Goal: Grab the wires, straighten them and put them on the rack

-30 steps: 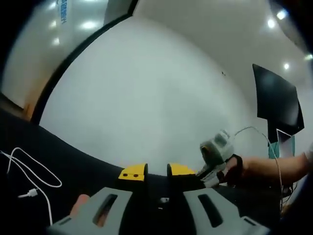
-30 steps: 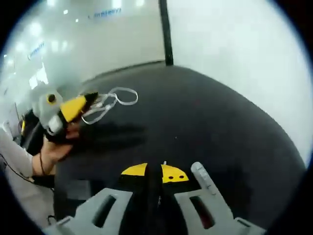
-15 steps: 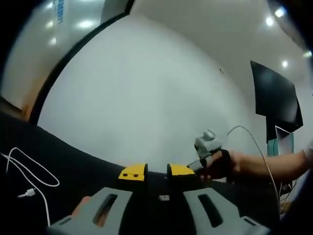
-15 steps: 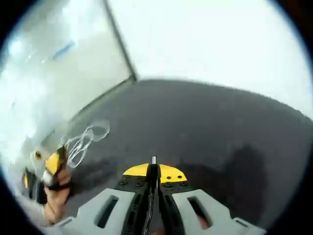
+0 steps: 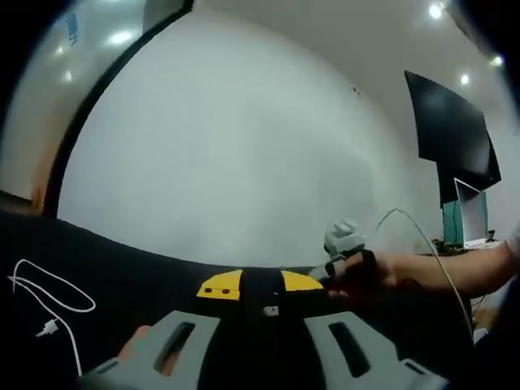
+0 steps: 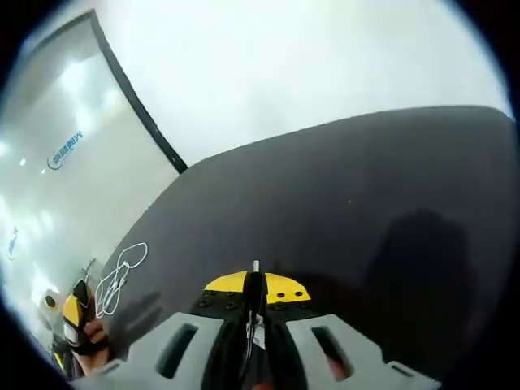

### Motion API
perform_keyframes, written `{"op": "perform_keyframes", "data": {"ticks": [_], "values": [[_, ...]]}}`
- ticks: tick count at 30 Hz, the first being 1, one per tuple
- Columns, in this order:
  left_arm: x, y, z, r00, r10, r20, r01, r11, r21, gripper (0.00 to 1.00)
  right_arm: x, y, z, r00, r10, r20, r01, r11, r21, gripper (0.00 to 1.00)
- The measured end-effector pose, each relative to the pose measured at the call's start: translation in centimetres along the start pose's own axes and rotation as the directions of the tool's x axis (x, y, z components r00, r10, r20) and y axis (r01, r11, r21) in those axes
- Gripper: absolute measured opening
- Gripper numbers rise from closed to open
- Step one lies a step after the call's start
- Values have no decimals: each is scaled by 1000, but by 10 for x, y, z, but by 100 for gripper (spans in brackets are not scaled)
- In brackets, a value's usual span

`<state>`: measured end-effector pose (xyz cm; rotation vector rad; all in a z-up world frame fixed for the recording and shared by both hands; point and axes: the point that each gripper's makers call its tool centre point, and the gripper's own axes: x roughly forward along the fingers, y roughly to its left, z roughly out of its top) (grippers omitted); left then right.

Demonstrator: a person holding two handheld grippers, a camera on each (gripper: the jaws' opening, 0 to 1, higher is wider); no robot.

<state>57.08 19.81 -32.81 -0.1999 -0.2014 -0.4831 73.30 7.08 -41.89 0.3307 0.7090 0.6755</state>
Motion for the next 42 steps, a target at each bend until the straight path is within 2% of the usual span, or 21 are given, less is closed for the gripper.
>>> {"op": "perform_keyframes", "data": {"ticks": [8, 12, 14, 17, 20, 21, 22, 25, 26, 27, 28, 29, 30, 31, 32, 34, 36, 38, 40, 41, 42], "values": [[1, 2, -2, 1000, 9, -11, -9, 1000, 22, 17, 7, 0, -3, 1000, -22, 10, 21, 999, 28, 4], [7, -14, -11, 997, -42, -61, 44, 998, 44, 17, 0, 0, -6, 999, -31, 34, 32, 999, -26, 5], [11, -17, -17, 994, -44, -99, 51, 996, 70, 17, -8, 7, -5, 999, 17, 35, -15, 999, -45, 11], [22, -25, -17, 991, -61, -123, 72, 993, 89, 15, -24, 12, 14, 993, 45, 107, -33, 993, -115, 16], [43, -30, -17, 981, -88, -172, 97, 994, 45, 13, -35, 13, 16, 994, 30, 109, -16, 991, -130, 20], [52, -35, -16, 976, -112, -184, 116, 993, 14, 11, -47, 17, 25, 983, 22, 183, 3, 990, -138, 11], [61, -37, -17, 966, -141, -215, 148, 989, 17, 10, -53, 17, 28, 981, 14, 193, 16, 988, -152, 1], [91, -39, -32, 912, -202, -358, 251, 963, 98, 7, -73, 21, 16, 993, -10, 114, 37, 970, -240, 0], [106, -34, -39, 902, -197, -385, 258, 959, 115, 7, -75, 25, 6, 998, 1, 66, 12, 981, -196, 0], [118, -35, -44, 888, -237, -395, 294, 952, 89, 6, -69, 27, 3, 998, 27, 58, -19, 991, -134, 0], [126, -37, -48, 873, -271, -406, 319, 946, 54, 6, -72, 30, -13, 998, 56, -7, -56, 995, -84, 0], [132, -41, -59, 840, -302, -450, 349, 937, 22, 5, -71, 31, -21, 997, 75, -23, -76, 995, -68, 0], [137, -42, -68, 811, -309, -496, 377, 926, 38, 5, -69, 32, -25, 996, 90, -20, -91, 993, -72, 0], [146, -37, -76, 809, -282, -516, 379, 921, 92, 5, -68, 31, -29, 996, 88, -22, -90, 993, -73, 0], [152, -37, -83, 793, -276, -543, 404, 906, 129, 5, -62, 24, -27, 997, 78, -14, -79, 993, -92, 2], [162, -35, -97, 756, -262, -600, 412, 903, 125, 5, -53, 5, -30, 999, 7, -54, -16, 986, -169, 2], [165, -45, -99, 742, -306, -597, 445, 890, 98, 5, -49, 6, -37, 1000, -5, -31, -1, 977, -214, 0], [172, -47, -95, 780, -320, -538, 431, 898, 90, 4, -41, 0, -45, 999, -13, -52, 1, 974, -225, 0], [165, -57, -109, 738, -373, -562, 452, 892, 2, 4, -41, 10, -48, 996, 47, -81, -59, 986, -153, 0], [166, -57, -112, 740, -367, -564, 457, 889, 22, 4, -40, 9, -44, 997, 55, -56, -64, 983, -170, 0], [163, -61, -118, 726, -383, -572, 497, 867, 49, 4, -39, 8, -43, 997, 52, -52, -60, 984, -167, 0]]}}
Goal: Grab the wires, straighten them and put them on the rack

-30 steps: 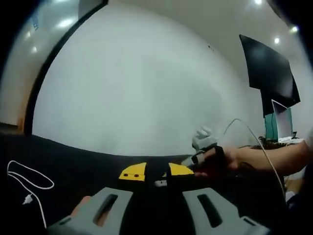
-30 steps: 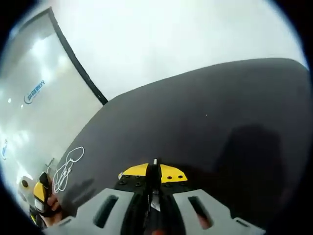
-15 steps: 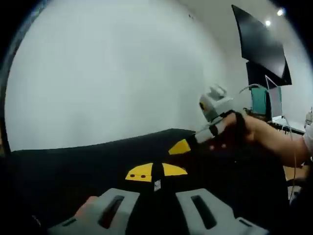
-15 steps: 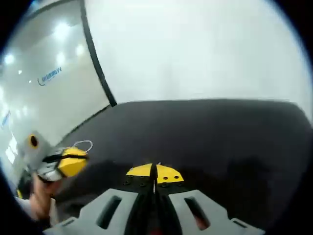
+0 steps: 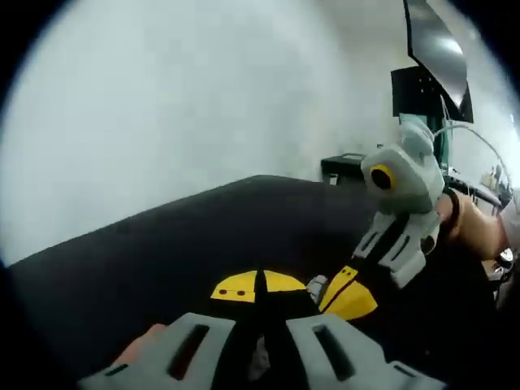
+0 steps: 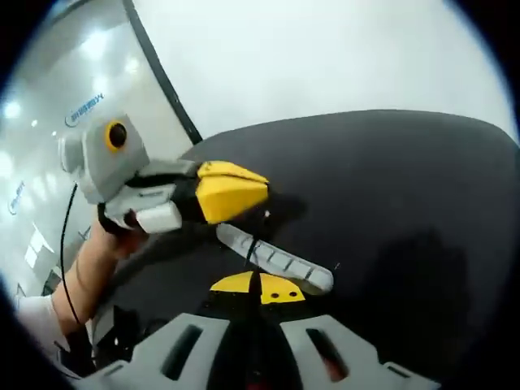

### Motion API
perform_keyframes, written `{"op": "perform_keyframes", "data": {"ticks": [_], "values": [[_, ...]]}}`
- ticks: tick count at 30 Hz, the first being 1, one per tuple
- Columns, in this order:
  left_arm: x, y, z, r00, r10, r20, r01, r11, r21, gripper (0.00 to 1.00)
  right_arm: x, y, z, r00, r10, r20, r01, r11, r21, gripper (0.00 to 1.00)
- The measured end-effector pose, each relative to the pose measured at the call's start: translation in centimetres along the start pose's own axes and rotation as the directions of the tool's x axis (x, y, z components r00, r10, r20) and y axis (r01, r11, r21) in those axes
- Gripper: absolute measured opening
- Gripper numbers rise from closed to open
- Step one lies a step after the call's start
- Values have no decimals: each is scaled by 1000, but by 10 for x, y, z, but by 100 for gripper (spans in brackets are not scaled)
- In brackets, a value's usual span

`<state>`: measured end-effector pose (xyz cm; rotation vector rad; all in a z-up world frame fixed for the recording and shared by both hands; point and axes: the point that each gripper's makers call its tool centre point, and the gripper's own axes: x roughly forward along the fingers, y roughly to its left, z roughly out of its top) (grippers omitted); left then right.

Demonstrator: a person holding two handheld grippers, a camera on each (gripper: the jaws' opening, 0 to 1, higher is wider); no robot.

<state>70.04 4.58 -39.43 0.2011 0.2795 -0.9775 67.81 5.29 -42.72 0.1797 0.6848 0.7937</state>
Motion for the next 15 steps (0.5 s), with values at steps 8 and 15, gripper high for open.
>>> {"op": "perform_keyframes", "data": {"ticks": [8, 15], "values": [[-30, 10, -6, 996, 91, -24, -90, 995, 49, 4, -1, 1, -1, 998, -63, 0, 63, 998, -23, 0], [-9, -7, -23, 995, 5, -95, -3, 1000, 28, 4, -2, -1, 1, 998, -60, 12, 60, 998, -2, 0]]}}
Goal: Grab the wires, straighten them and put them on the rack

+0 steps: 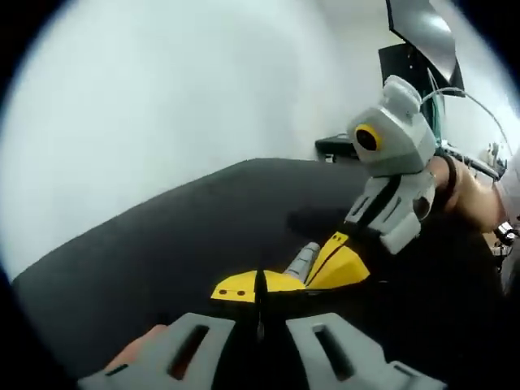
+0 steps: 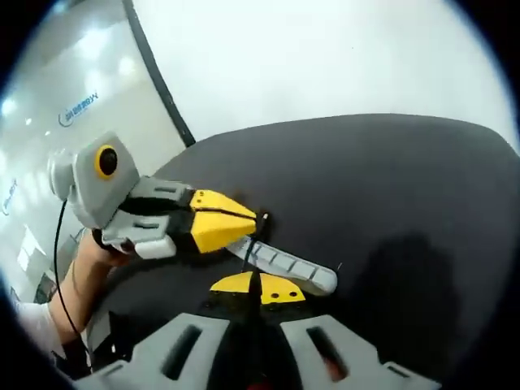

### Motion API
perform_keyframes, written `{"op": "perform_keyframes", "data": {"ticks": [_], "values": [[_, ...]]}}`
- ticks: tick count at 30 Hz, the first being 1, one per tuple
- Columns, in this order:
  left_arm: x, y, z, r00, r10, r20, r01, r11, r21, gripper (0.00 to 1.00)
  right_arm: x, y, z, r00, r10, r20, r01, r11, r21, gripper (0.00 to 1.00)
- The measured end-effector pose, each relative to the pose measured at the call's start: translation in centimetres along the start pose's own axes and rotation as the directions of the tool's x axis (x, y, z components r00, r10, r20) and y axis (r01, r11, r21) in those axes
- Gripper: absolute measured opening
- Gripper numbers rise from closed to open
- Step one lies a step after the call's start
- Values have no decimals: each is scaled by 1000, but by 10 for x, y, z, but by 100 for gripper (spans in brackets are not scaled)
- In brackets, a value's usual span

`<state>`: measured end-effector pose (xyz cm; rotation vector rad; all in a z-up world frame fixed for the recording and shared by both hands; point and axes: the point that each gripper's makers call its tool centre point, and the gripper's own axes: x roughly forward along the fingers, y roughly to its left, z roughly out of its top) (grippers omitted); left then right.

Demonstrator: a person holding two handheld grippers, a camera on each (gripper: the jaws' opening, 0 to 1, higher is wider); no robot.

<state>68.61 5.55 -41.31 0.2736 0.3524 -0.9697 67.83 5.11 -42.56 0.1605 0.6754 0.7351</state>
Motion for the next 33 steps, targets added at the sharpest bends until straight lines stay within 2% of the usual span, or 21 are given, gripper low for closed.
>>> {"op": "perform_keyframes", "data": {"ticks": [3, 7, 9, 11, 13, 15, 17, 20, 22, 23, 24, 26, 29, 31, 33], "values": [[10, -3, 4, 1000, 2, 11, -2, 1000, 16, 5, -4, 2, -2, 1000, -17, 12, 17, 1000, -25, 0], [16, 1, 8, 1000, 4, 19, -5, 999, 40, 5, -10, 4, 1, 1000, 0, 17, 0, 1000, -8, 0], [7, 7, 13, 999, 19, 43, -20, 999, 33, 4, -13, 1, 12, 998, 7, 55, -7, 1000, 1, 0], [-10, 10, 20, 998, 16, 68, -18, 1000, 15, 4, -15, 7, 13, 998, 42, 53, -44, 998, 53, 0], [-21, 14, 16, 997, 21, 68, -21, 1000, -5, 4, -12, 10, 9, 998, 52, 35, -53, 998, 41, 0], [-23, 16, 12, 998, 18, 68, -19, 1000, 17, 4, -10, 12, 8, 999, 38, 36, -39, 999, 13, 2], [-24, 18, 12, 997, 11, 73, -10, 1000, -11, 5, -6, 13, 5, 999, 19, 33, -19, 1000, -23, 5], [-22, 5, 6, 998, -33, 52, 36, 998, -61, 5, 4, 8, 0, 1000, -25, 13, 26, 998, -54, 7], [-16, 0, 6, 997, -58, 58, 61, 996, -58, 4, 5, 4, -3, 999, -51, 16, 52, 995, -91, 1], [-12, -4, 4, 996, -75, 46, 78, 995, -62, 4, 5, 3, -1, 999, -52, 16, 53, 995, -86, 1], [-9, -6, -4, 997, -75, -6, 74, 996, -54, 4, 4, 2, 0, 999, -53, 12, 54, 996, -75, 1], [-5, -7, -1, 997, -71, 9, 72, 996, -58, 4, 1, 5, 1, 999, -46, 12, 46, 997, -62, 0], [0, -12, 1, 998, -70, -9, 69, 996, -56, 4, 1, 7, -1, 998, -63, 16, 64, 995, -78, 1], [3, 2, 0, 998, -62, -23, 61, 997, -46, 4, 2, 6, -2, 998, -67, 11, 68, 994, -82, 1], [5, 2, 0, 997, -68, -21, 67, 997, -40, 4, 2, 8, -3, 998, -65, 11, 66, 995, -74, 1]]}}
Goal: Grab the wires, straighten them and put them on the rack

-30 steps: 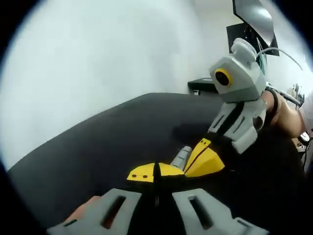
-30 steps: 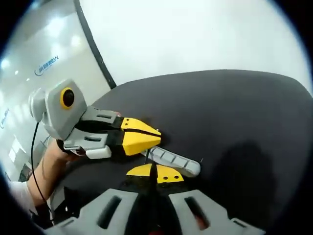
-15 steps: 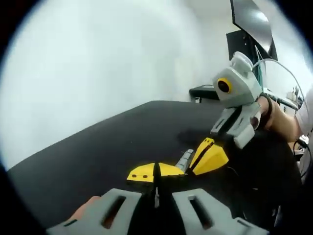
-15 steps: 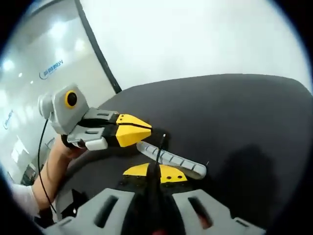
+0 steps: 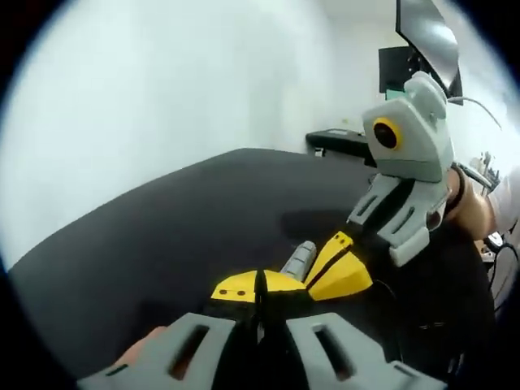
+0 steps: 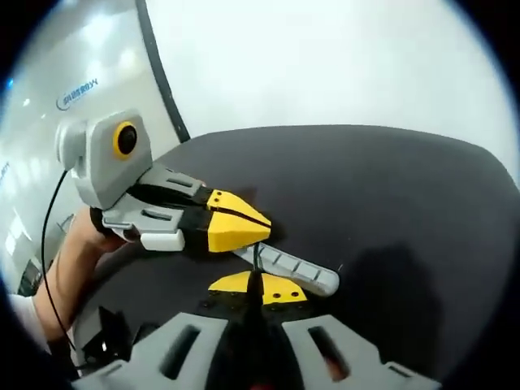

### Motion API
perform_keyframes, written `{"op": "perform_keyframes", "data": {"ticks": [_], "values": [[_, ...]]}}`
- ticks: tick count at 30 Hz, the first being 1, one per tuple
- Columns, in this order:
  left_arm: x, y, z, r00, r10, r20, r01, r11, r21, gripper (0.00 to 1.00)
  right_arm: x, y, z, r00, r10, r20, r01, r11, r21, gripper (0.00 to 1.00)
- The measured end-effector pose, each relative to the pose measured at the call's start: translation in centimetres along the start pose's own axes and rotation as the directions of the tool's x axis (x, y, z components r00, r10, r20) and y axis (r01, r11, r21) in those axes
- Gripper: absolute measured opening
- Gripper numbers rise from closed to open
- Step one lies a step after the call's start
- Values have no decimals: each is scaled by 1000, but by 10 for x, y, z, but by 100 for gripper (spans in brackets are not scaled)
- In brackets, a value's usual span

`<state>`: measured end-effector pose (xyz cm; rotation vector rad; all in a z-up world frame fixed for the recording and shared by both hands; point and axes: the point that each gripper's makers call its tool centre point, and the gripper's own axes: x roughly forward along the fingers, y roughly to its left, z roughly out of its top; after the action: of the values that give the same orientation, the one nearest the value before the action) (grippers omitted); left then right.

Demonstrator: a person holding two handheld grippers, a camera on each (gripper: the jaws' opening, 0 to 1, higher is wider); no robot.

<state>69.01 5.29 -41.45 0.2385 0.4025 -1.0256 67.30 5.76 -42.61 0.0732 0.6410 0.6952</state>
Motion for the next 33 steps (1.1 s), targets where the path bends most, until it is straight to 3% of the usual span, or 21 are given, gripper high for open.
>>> {"op": "perform_keyframes", "data": {"ticks": [8, 11, 13, 15, 16, 18, 20, 21, 23, 27, 29, 33], "values": [[14, 4, 7, 1000, -28, 7, 28, 999, 20, 4, 0, 0, -3, 1000, -19, -2, 19, 999, 49, 0], [-9, 13, 40, 988, 1, 157, 1, 1000, -13, 5, -5, -6, 0, 999, -29, 18, 27, 997, 78, 0], [-25, 21, 50, 981, 31, 194, -27, 999, -23, 5, -8, -10, 2, 999, -42, 26, 39, 995, 87, 0], [-34, 22, 44, 986, 30, 166, -30, 1000, -4, 4, -10, -14, 2, 997, -71, 27, 68, 994, 89, 0], [-35, 21, 35, 992, 25, 121, -27, 999, 18, 4, -9, -14, 3, 997, -72, 25, 69, 994, 88, 0], [-30, 17, 23, 997, 20, 74, -23, 999, 48, 4, -7, -9, 4, 998, -55, 21, 52, 994, 99, 0], [-22, 31, 8, 1000, 6, 1, -6, 998, 60, 4, -6, -7, 0, 998, -60, 16, 58, 993, 98, 0], [-21, 25, 2, 1000, 23, -14, -22, 997, 79, 4, -6, -7, -1, 998, -68, 14, 67, 994, 88, 0], [-14, 14, 4, 1000, -20, -3, 20, 997, 70, 4, -3, -7, 0, 997, -77, 12, 76, 994, 77, 0], [-11, 17, 8, 1000, -16, -2, 16, 997, 80, 4, 0, -5, 0, 998, -69, 8, 68, 995, 71, 0], [-10, 9, 12, 999, -50, 22, 49, 999, 3, 4, 1, -3, -3, 998, -67, 4, 66, 995, 72, 0], [-5, 11, -3, 999, -23, -47, 24, 999, 39, 4, 1, -2, -3, 997, -75, 7, 74, 995, 66, 0]]}}
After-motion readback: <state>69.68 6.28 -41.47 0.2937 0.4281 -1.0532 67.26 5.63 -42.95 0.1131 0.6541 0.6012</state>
